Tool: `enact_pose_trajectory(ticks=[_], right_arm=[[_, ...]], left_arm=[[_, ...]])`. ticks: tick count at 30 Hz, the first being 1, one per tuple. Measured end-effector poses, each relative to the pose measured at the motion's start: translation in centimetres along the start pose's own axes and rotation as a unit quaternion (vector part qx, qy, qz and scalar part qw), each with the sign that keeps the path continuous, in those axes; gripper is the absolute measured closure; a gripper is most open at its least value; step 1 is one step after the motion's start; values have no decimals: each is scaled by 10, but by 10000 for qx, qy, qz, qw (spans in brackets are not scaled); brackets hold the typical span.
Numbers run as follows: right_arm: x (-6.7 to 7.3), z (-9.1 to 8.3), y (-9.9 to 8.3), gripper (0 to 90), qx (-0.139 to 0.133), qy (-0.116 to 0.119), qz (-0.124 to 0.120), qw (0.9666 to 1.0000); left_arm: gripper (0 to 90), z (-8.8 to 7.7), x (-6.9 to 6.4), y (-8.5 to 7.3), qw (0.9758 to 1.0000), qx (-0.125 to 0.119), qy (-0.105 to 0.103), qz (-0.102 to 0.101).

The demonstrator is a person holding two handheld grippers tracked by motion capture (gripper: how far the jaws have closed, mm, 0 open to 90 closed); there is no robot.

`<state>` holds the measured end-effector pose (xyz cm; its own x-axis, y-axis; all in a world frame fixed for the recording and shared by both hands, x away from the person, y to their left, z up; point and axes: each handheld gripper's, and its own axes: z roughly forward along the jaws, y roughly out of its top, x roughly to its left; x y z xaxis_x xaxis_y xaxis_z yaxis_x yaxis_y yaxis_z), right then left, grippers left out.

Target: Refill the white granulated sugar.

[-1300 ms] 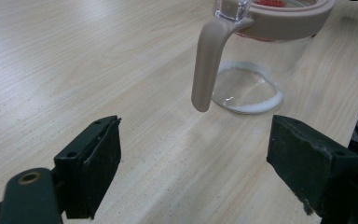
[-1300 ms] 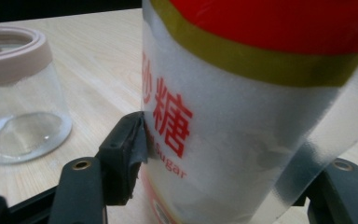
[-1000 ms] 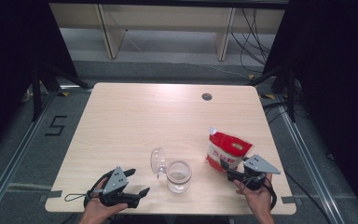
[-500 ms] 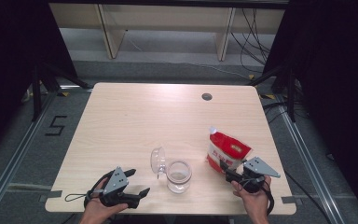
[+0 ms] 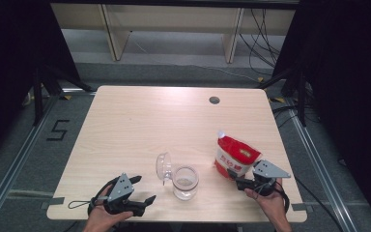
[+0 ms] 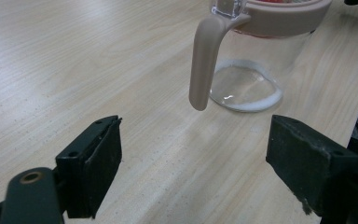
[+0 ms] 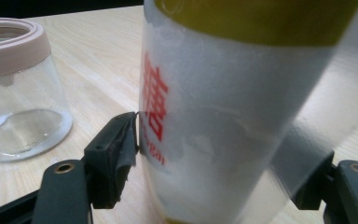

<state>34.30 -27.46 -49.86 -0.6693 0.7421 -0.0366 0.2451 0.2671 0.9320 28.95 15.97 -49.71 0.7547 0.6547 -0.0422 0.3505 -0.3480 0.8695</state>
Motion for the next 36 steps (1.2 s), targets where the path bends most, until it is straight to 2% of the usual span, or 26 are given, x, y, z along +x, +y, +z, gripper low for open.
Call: enact_pose_trajectory(ticks=[1,2,6,8,9,11,12,13,14,15,16,17,19,21,22,25,26,27,28,29,30,31,32,34,35,36], right_arm=[[-3,2,0,296,-57,8,-149,9999],[-2,4,-1,291,-72,35,-72,9999],[-5,7,-2,238,-128,12,-97,9999],[-4,9,-2,185,-218,76,118,9997],[-5,10,-2,175,-295,58,45,9995],[-6,13,-3,168,-490,35,-34,9988],[-7,12,-3,163,-457,138,-91,9988],[-5,12,-3,160,-436,95,8,9990],[-5,13,-4,162,-474,61,-33,9989],[-5,14,-4,166,-574,17,-10,9983],[-4,14,-4,171,-527,53,10,9986],[-6,14,-4,179,-467,60,-100,9988],[-6,15,-5,184,-462,57,-64,9989],[-3,15,-6,203,-436,50,143,9989],[-8,17,-5,214,-547,81,-131,9984],[-5,20,-7,237,-495,74,72,9987],[-5,21,-8,252,-443,221,134,9987],[-5,21,-10,272,-475,149,171,9986],[-7,23,-9,271,-537,252,51,9982],[-10,22,-9,275,-440,228,-79,9987],[-9,21,-10,277,-427,243,36,9988],[-9,21,-10,280,-538,231,-14,9983],[-7,21,-10,280,-602,195,70,9980],[-7,21,-9,280,-463,305,73,9984],[-6,20,-9,284,-447,200,122,9987],[-7,21,-9,286,-547,177,-19,9983]], left_arm=[[177,0,1,0,10000,57,-12,41],[177,-1,1,0,10000,50,6,60],[177,-1,2,1,9998,50,18,190],[177,0,1,0,9999,42,34,125],[177,0,0,0,10000,40,42,33],[176,0,0,0,9999,43,44,84],[177,-1,0,0,9999,79,55,87],[177,-1,0,0,9999,83,42,89],[177,0,0,-1,10000,44,9,49],[176,0,1,0,9999,85,0,129],[177,0,1,0,9998,68,-7,168],[176,0,2,0,9997,89,4,236],[177,0,2,0,9997,92,8,234],[176,1,-1,-1,10000,68,-13,55],[176,1,-1,-1,10000,70,-9,60],[176,1,-1,0,9999,86,-37,80],[177,1,0,0,9999,85,2,107],[177,0,0,0,9999,80,5,91],[177,0,0,0,9999,92,3,102],[176,0,0,-1,9999,100,5,106],[176,0,0,-1,9999,90,-3,97],[176,1,0,0,9999,89,-8,97],[177,1,-1,0,9999,84,-38,91],[176,1,-1,0,9999,64,-17,101],[176,1,-1,0,9999,71,-19,99],[176,2,-1,-1,9999,66,-6,98]])
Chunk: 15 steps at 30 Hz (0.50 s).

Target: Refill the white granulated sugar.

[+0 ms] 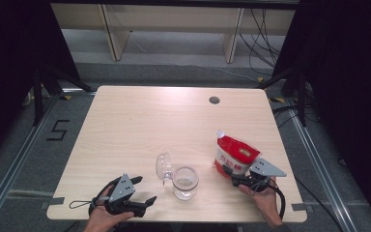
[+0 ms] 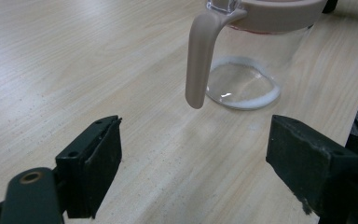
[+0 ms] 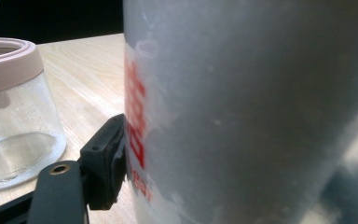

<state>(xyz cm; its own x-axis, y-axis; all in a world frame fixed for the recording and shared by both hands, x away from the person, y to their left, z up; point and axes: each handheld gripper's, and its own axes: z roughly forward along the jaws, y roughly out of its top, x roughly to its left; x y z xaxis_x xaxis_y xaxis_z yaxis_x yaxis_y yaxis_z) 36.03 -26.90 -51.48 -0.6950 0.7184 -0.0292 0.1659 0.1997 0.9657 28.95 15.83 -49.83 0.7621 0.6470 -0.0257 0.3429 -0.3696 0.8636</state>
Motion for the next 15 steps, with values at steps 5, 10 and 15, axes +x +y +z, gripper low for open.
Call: enact_pose_trajectory(ticks=[5,10,15], right_arm=[[0,2,0,284,-153,-10,0,9999],[-2,2,0,288,-115,-7,9,9999],[-3,4,2,298,-194,56,-55,9998]], left_arm=[[176,-1,0,1,10000,21,-40,10],[177,-1,2,0,10000,-40,25,-45],[177,0,0,0,10000,8,-38,29]])
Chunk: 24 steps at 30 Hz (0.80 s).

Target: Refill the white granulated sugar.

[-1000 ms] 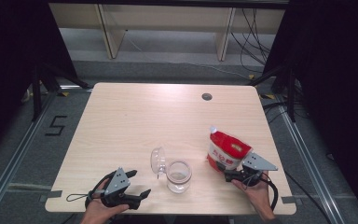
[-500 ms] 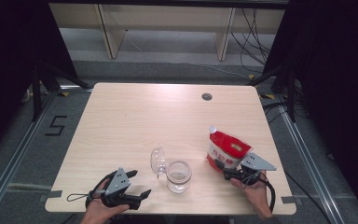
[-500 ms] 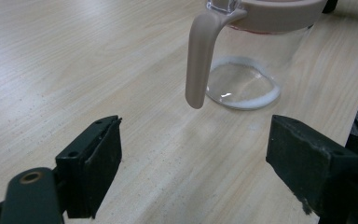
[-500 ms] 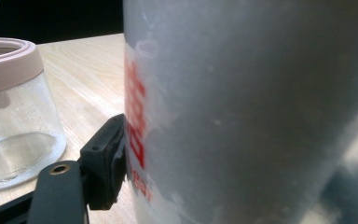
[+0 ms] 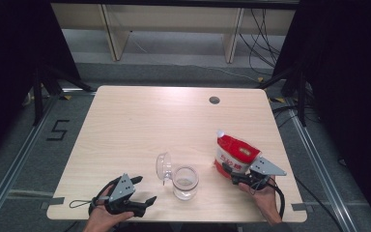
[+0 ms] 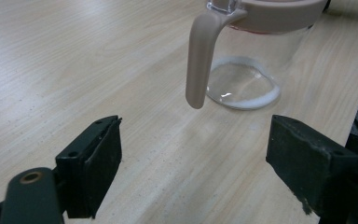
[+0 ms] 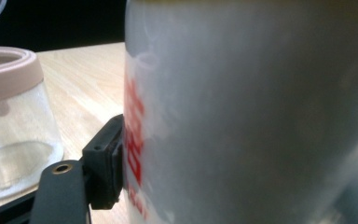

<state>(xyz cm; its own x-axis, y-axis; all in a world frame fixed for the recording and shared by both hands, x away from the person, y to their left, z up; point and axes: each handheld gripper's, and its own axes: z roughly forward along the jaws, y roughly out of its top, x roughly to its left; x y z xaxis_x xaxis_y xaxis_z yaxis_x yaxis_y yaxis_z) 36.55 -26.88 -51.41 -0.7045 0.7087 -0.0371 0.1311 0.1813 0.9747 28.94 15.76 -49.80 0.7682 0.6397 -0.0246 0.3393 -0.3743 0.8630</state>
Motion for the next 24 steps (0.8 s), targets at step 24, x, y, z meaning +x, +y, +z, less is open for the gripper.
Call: enact_pose_trajectory(ticks=[24], right_arm=[[2,5,-1,386,-89,71,134,9998]], left_arm=[[181,0,0,1,9999,1,-74,156]])
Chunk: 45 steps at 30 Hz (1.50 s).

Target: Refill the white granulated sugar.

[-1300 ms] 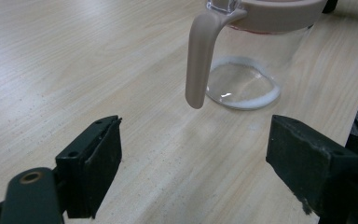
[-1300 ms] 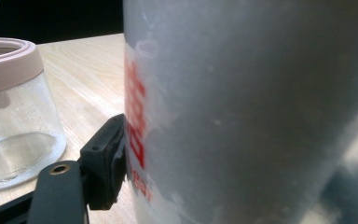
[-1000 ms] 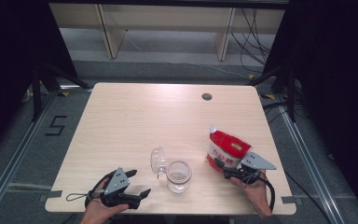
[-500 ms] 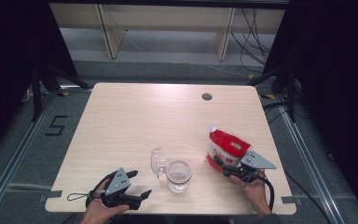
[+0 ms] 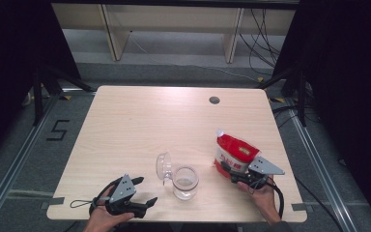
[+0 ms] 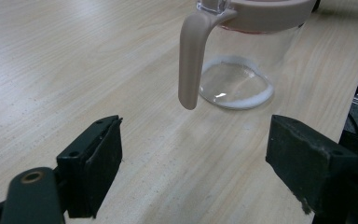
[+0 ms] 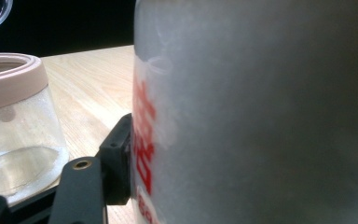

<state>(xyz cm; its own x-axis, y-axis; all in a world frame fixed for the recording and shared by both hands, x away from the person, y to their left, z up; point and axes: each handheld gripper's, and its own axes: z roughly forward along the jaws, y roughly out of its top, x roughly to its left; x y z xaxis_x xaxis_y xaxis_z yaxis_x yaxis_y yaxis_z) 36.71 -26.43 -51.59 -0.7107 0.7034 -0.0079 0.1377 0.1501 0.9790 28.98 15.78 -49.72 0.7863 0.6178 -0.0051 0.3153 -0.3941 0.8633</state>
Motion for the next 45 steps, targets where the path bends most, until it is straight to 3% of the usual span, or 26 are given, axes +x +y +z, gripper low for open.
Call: enact_pose_trajectory(ticks=[1,2,3,5,6,7,9,11,12,13,16,19,20,22,23,24,25,26,31,33,36,41,42,43,44,45], right_arm=[[1,1,0,390,-38,-73,-28,10000],[1,-1,1,394,104,-61,-11,9999],[1,-1,2,397,88,-61,-77,9999],[3,-1,4,405,229,-36,-111,9997],[4,0,5,412,168,-19,-179,9997],[6,-1,6,417,226,-186,-177,9994],[8,-1,8,423,275,-148,-284,9991],[11,-2,10,428,236,-295,-411,9984],[12,-2,12,430,251,-432,-623,9968],[15,-5,14,433,378,-438,-631,9963],[18,-7,19,439,448,-582,-1133,9908],[24,-10,23,443,635,-799,-1429,9845],[27,-11,24,445,639,-809,-1454,9840],[32,-15,29,447,698,-865,-1576,9812],[33,-16,30,449,684,-906,-1758,9779],[36,-17,32,450,718,-931,-1783,9769],[38,-19,34,451,751,-965,-1956,9730],[40,-20,35,453,772,-1000,-2055,9705],[48,-25,43,456,782,-1131,-2386,9613],[51,-28,45,457,816,-1191,-2634,9538],[55,-32,47,458,849,-1202,-2738,9505],[63,-38,50,459,875,-1319,-3059,9388],[66,-41,52,459,907,-1324,-3197,9338],[67,-41,53,459,916,-1367,-3304,9294],[69,-42,53,459,968,-1434,-3463,9220],[71,-43,53,460,987,-1456,-3526,9191]], left_arm=[[183,0,1,0,10000,7,5,37],[183,0,1,0,10000,14,9,44],[184,0,-2,-1,9999,-7,5,-130],[184,0,0,0,10000,-8,8,0],[185,0,-2,-1,9999,-6,0,-115],[186,1,-2,-1,9999,-41,13,-105],[187,0,-1,-1,10000,-22,59,-43],[188,-2,0,0,9999,11,103,19],[188,-1,0,-1,9999,-60,39,-90],[188,-1,0,-1,9999,-60,50,-97],[188,-1,0,-1,10000,-14,79,1],[188,0,-2,0,10000,-56,39,-8],[188,0,-2,0,9999,-47,48,-77],[188,-1,1,0,10000,-8,52,23],[189,-1,2,0,9999,-15,37,111],[189,-1,2,0,9999,-15,32,113],[189,-1,2,0,9999,-16,28,104],[189,0,-1,-1,9999,-69,59,-51],[189,1,-1,-1,10000,-50,5,-55],[189,0,0,0,10000,-38,8,-29],[189,0,1,0,10000,-40,8,54],[189,0,1,0,10000,-35,14,47],[189,1,-1,-1,9999,-35,25,-117],[189,1,-1,-1,9999,-38,23,-109],[189,1,0,-1,9999,-32,25,-103],[189,1,0,-1,10000,-35,28,-83]])
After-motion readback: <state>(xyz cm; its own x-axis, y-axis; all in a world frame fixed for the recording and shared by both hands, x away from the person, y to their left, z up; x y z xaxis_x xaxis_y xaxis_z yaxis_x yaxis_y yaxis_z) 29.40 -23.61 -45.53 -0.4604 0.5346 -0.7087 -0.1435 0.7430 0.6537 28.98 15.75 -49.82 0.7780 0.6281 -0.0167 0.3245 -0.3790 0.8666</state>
